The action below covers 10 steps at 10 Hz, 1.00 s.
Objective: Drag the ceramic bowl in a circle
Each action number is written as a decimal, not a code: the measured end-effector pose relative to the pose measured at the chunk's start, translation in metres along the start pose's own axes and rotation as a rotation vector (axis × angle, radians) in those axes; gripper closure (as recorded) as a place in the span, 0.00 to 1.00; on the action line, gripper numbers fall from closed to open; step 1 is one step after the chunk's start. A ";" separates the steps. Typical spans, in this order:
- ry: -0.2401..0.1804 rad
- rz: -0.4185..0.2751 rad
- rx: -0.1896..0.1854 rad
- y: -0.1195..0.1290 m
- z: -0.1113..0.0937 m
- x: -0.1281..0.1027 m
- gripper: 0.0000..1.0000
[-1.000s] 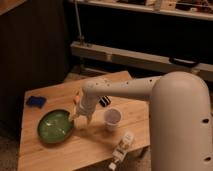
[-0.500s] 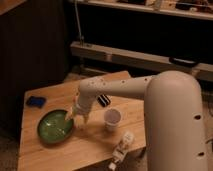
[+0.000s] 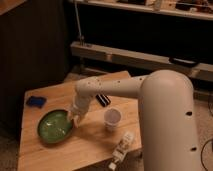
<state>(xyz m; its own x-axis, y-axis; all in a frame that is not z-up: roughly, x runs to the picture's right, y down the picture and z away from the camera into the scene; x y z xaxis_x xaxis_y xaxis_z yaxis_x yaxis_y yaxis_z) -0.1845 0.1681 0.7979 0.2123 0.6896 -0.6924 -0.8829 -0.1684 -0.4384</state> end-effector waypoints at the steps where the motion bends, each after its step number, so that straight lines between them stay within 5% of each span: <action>1: 0.004 -0.007 0.004 0.002 0.003 0.000 0.52; 10: 0.032 -0.021 0.051 0.005 0.025 0.002 0.52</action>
<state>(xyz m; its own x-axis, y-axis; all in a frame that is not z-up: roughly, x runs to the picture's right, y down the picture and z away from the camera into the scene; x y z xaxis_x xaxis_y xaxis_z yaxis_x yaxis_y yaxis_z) -0.1991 0.1865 0.8086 0.2437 0.6693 -0.7019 -0.8981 -0.1175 -0.4239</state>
